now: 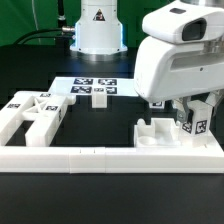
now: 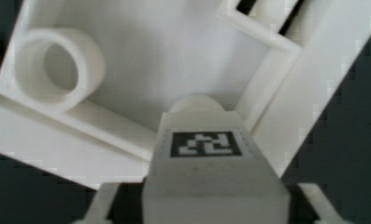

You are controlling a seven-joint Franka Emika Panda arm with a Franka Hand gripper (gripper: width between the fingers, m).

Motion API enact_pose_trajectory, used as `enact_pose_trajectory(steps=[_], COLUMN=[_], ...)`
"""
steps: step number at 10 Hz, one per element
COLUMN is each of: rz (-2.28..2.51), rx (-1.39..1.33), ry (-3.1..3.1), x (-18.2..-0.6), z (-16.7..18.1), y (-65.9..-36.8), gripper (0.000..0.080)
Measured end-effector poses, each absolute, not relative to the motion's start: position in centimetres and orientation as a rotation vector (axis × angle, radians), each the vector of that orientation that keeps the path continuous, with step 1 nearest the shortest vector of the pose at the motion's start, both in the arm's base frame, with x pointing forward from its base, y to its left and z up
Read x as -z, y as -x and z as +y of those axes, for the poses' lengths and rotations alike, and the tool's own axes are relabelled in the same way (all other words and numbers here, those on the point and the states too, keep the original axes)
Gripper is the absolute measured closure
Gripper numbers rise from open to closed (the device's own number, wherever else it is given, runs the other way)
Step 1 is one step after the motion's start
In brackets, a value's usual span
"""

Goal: Assemble chair

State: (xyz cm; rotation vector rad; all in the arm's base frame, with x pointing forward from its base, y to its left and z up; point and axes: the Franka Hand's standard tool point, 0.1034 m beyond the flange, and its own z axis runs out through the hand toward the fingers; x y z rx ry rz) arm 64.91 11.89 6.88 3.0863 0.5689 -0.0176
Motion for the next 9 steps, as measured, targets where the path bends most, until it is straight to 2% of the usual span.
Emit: enact_pose_trajectory(steps=[9], rz=[-0.809], rx=[-0.010], ry=[-3.031], x=[-6.91], z=[11.92], y=[-64.93], gripper=[0.0512])
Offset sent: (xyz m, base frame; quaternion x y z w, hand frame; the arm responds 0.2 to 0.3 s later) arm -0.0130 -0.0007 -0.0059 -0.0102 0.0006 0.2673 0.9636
